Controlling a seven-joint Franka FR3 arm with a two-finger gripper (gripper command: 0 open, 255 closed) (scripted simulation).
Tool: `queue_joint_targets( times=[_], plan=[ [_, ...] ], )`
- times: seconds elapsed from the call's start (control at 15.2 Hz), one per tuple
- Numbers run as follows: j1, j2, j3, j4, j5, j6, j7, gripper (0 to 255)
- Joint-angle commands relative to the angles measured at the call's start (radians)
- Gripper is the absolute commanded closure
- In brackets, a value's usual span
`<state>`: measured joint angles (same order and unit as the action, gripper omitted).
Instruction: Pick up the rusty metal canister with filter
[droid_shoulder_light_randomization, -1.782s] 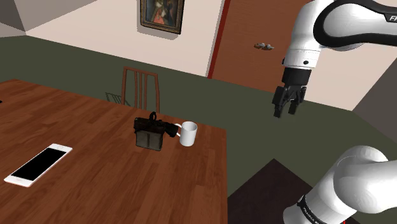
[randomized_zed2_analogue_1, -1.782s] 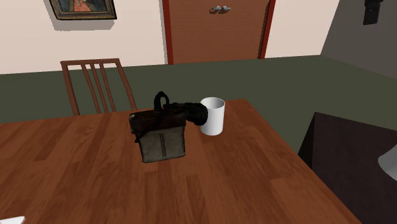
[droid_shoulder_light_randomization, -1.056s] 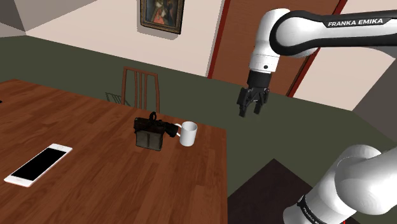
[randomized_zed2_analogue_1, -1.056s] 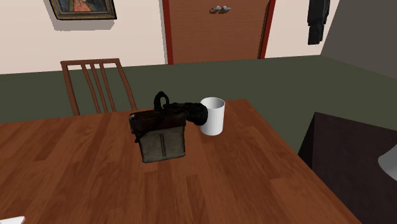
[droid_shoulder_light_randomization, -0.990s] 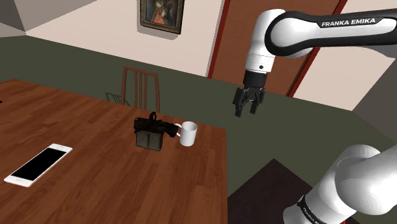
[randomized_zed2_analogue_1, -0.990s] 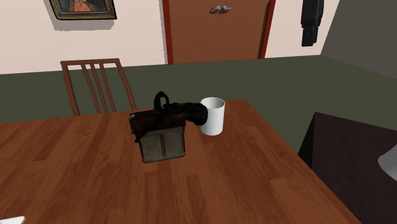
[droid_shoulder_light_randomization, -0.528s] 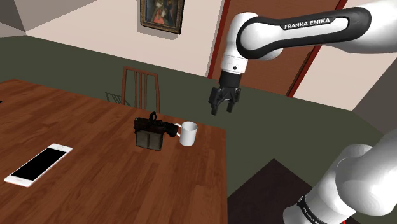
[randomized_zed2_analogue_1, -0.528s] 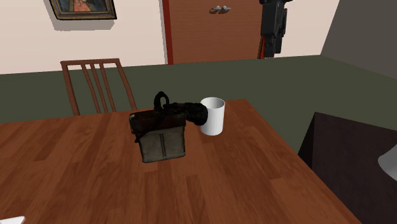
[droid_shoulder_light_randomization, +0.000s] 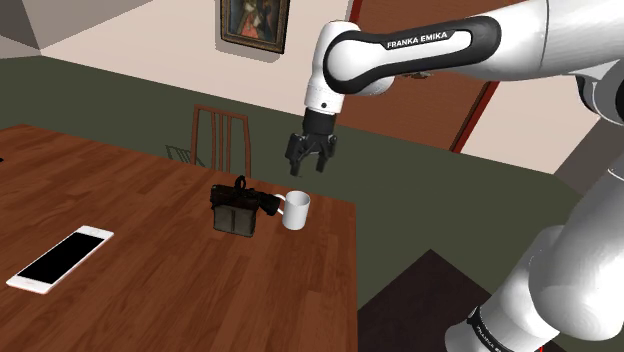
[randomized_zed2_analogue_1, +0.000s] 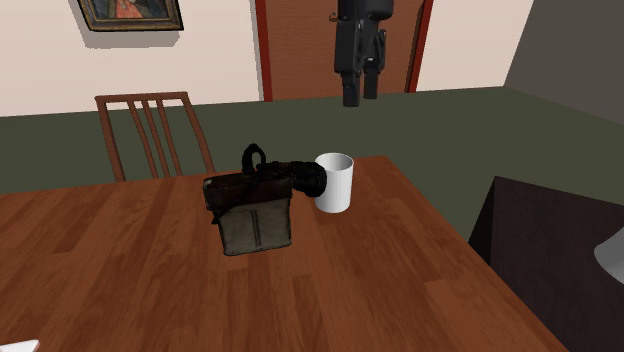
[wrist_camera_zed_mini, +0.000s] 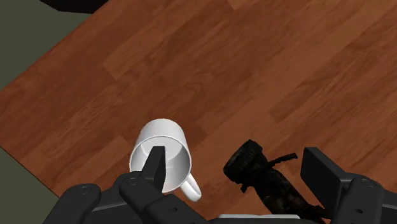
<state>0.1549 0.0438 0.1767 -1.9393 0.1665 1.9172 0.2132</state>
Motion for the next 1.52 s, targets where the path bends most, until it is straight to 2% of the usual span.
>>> queue_joint_targets(
  times=[0.0, 0.4, 0.73, 0.79, 1.25, 1.39, 1.45],
  plan=[
    [0.012, 0.065, 0.011, 0.064, -0.008, 0.016, 0.008, 0],
    [0.056, 0.278, 0.033, 0.311, -0.048, 0.021, 0.031, 0],
    [0.107, 0.475, 0.042, 0.578, -0.089, -0.016, 0.049, 0],
    [0.111, 0.488, 0.042, 0.597, -0.092, -0.020, 0.050, 0],
    [0.110, 0.508, 0.040, 0.526, -0.092, 0.070, 0.039, 0],
    [0.110, 0.508, 0.040, 0.526, -0.092, 0.070, 0.039, 0],
    [0.110, 0.508, 0.040, 0.526, -0.092, 0.070, 0.039, 255]
  ],
)
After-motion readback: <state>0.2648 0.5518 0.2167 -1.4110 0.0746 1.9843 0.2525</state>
